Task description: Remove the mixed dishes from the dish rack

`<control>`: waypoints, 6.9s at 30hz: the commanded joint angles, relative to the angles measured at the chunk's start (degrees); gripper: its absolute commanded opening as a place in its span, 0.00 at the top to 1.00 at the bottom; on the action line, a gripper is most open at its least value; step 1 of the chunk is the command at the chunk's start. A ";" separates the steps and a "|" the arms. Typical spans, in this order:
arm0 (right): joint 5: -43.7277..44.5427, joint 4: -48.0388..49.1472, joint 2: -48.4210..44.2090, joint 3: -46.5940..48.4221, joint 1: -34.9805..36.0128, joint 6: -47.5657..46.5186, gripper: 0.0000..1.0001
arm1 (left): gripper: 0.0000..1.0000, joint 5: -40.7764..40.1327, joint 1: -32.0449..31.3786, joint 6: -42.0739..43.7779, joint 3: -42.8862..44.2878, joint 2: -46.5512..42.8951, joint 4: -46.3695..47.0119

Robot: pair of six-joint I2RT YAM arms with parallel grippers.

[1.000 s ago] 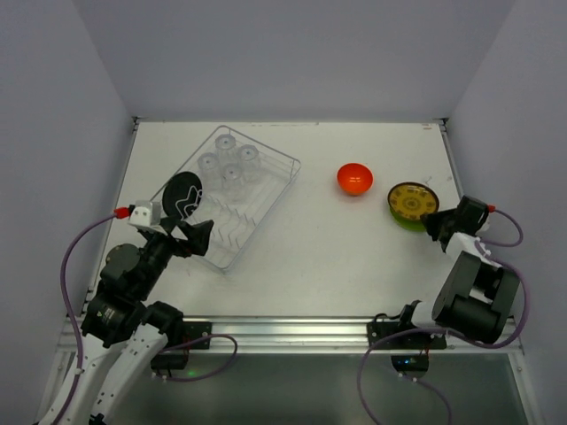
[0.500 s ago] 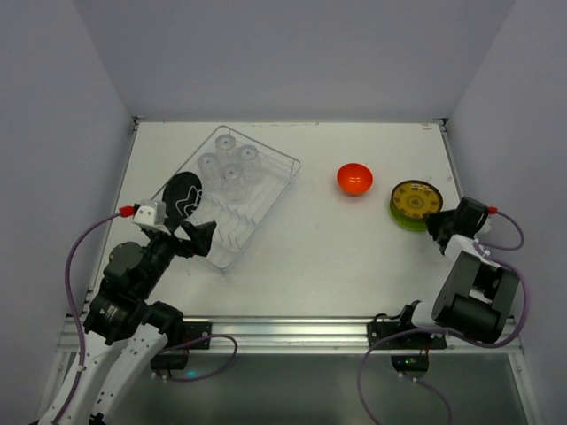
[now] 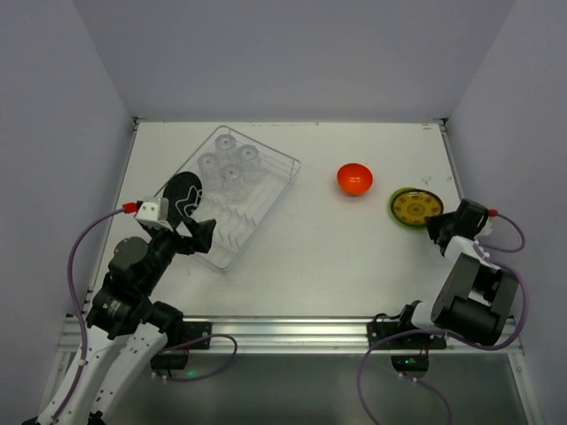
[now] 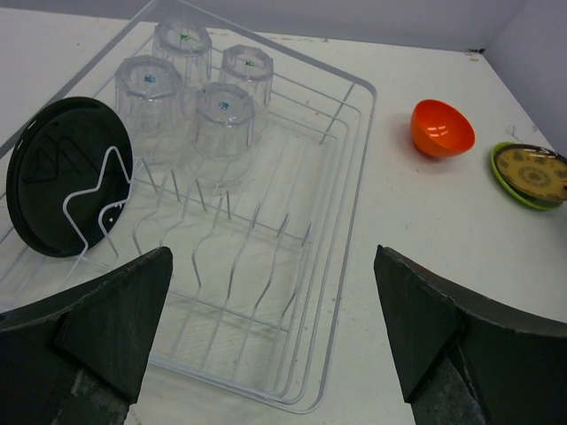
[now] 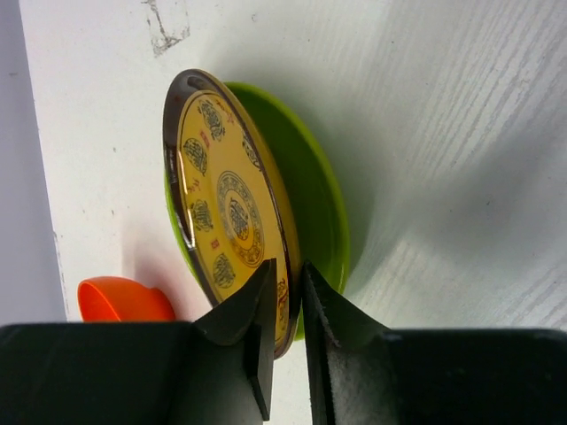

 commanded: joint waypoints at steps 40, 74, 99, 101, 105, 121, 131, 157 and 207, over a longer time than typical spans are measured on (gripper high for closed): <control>-12.84 -13.01 -23.55 7.70 25.72 -24.69 0.01 | 0.00 -21.68 -0.12 11.54 5.65 22.42 7.46; -22.61 -8.88 -27.84 4.81 26.96 -24.78 0.01 | 0.52 0.38 23.70 37.76 17.25 58.12 16.01; -23.40 -8.00 -28.46 4.02 26.96 -23.99 0.01 | 0.75 -0.41 23.70 38.82 16.99 60.85 17.15; -23.40 -8.27 -28.37 4.11 26.96 -24.08 0.01 | 0.77 0.03 23.70 39.17 16.20 60.05 17.67; -23.40 -8.18 -28.54 4.02 26.96 -23.99 0.01 | 0.82 0.47 23.44 40.05 15.84 59.70 17.68; -24.37 -8.27 -28.37 4.11 26.96 -23.64 0.01 | 1.00 -16.23 13.86 44.35 17.33 49.51 15.57; -24.63 -8.09 -28.46 4.11 26.96 -23.11 0.01 | 1.00 -3.52 12.63 29.18 25.60 38.55 2.21; -29.14 -9.31 -28.27 7.44 40.72 -16.08 0.02 | 1.00 42.03 12.72 -8.72 -6.63 17.08 18.88; -11.90 -1.67 -12.97 11.06 70.20 -27.16 1.00 | 0.19 40.48 11.75 -3.90 -3.77 19.28 13.21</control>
